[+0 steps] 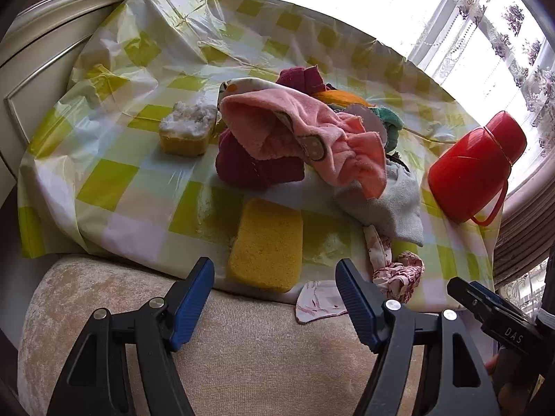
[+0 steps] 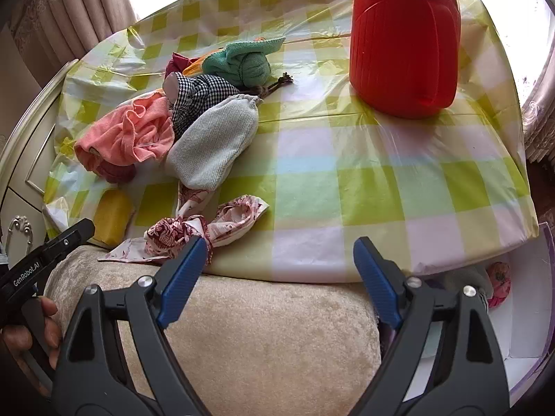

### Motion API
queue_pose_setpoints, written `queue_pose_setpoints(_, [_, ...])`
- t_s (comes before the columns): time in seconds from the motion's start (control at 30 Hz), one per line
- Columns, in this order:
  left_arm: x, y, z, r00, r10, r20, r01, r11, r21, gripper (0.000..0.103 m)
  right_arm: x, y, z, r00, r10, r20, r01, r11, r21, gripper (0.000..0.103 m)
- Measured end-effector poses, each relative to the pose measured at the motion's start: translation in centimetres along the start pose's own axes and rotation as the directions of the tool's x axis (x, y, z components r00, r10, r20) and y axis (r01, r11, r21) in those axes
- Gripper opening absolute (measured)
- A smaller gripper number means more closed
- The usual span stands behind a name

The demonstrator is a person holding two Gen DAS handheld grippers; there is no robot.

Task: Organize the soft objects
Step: 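Grasp the yellow sponge with the left tool while the right tool grasps the red-white cloth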

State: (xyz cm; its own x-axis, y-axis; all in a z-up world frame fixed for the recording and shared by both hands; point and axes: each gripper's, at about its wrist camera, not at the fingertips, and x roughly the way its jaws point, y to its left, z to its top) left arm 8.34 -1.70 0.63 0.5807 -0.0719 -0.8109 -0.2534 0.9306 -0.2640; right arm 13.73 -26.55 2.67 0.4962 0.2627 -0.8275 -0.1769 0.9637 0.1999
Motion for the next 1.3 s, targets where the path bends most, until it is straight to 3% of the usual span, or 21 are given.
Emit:
queue_pose_setpoints(0.33, [2.7, -0.5, 1.1, 0.997, 0.045, -0.058, -0.042, 0.997, 0.058, 0.073, 2.4, 3.3, 2.7, 1.0, 0.002, -0.01, -0.003, 0.997, -0.072, 0.092])
queue_pose_setpoints(0.47, [3.5, -0.6, 1.1, 0.996, 0.044, -0.078, -0.039, 0.997, 0.065, 0.072, 3.6, 4.9, 2.5, 0.998, 0.003, -0.063, -0.011, 0.991, -0.133, 0.094])
queue_pose_setpoints(0.63, [4.4, -0.5, 1.0, 0.994, 0.036, -0.099, -0.03, 0.997, 0.064, 0.053, 5.5, 5.9, 2.1, 0.991, -0.012, -0.13, -0.011, 0.985, -0.175, 0.094])
queue_pose_setpoints(0.87, [4.6, -0.9, 0.7, 0.996, 0.021, -0.085, -0.013, 0.996, 0.084, 0.049, 6.7, 6.2, 1.3, 0.985, -0.027, -0.172, -0.006, 0.982, -0.19, 0.094])
queue_pose_setpoints(1.07, [4.2, -1.0, 0.8, 0.998, 0.002, -0.069, 0.005, 0.996, 0.089, 0.048, 6.5, 6.0, 1.0, 0.988, -0.016, -0.154, -0.014, 0.982, -0.187, 0.074])
queue_pose_setpoints(1.13, [3.8, -1.0, 0.7, 0.998, -0.004, -0.06, 0.01, 0.996, 0.094, 0.048, 6.3, 6.0, 0.9, 0.989, -0.014, -0.145, -0.014, 0.982, -0.191, 0.059])
queue_pose_setpoints(1.3, [2.9, -1.5, 0.7, 0.999, -0.015, -0.035, 0.019, 0.993, 0.115, 0.047, 5.6, 5.7, 0.6, 0.99, 0.004, -0.142, -0.029, 0.984, -0.176, 0.046])
